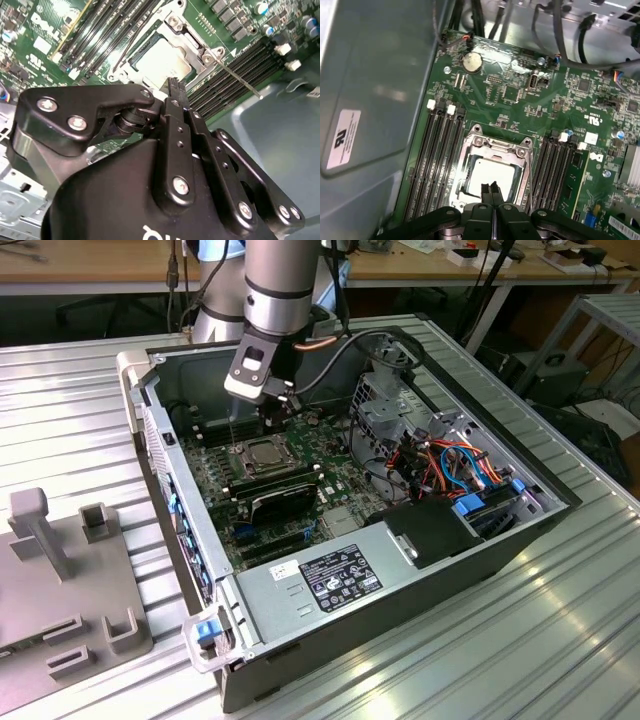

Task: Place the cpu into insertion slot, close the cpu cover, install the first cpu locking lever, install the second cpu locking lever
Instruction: 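Install the first cpu locking lever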

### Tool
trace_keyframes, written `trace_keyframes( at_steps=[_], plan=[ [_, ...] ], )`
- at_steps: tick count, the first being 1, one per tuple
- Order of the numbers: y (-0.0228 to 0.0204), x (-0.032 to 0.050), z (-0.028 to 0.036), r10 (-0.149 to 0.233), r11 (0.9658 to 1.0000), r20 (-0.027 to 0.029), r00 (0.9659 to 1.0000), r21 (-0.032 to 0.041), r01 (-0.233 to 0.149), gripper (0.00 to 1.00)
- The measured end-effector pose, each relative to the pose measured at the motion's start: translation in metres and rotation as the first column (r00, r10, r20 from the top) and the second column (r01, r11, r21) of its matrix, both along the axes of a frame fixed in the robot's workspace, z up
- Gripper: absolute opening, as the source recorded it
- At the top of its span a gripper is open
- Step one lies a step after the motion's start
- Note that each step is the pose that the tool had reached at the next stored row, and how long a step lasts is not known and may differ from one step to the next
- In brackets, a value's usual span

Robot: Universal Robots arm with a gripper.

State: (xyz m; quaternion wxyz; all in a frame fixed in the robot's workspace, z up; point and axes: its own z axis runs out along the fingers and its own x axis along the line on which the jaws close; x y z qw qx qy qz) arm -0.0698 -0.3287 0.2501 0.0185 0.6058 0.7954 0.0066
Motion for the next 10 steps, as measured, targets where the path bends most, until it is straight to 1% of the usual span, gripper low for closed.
trace_keyframes(
  at_steps=[3, 5, 8, 10],
  plan=[
    [0.0, -0.004, 0.0, 0.017, 0.9999, 0.0, 0.9999, -0.0003, -0.017, 0.11],
    [0.0, -0.0091, 0.0, 0.029, 0.9996, -0.0001, 0.9996, -0.0003, -0.029, 0.11],
    [0.0, -0.0141, -0.0003, 0.039, 0.9992, 0.0, 0.9992, -0.0003, -0.039, 0.11],
    [0.0, -0.0195, -0.0005, 0.046, 0.999, 0.0, 0.999, -0.0002, -0.046, 0.11]
  ],
)
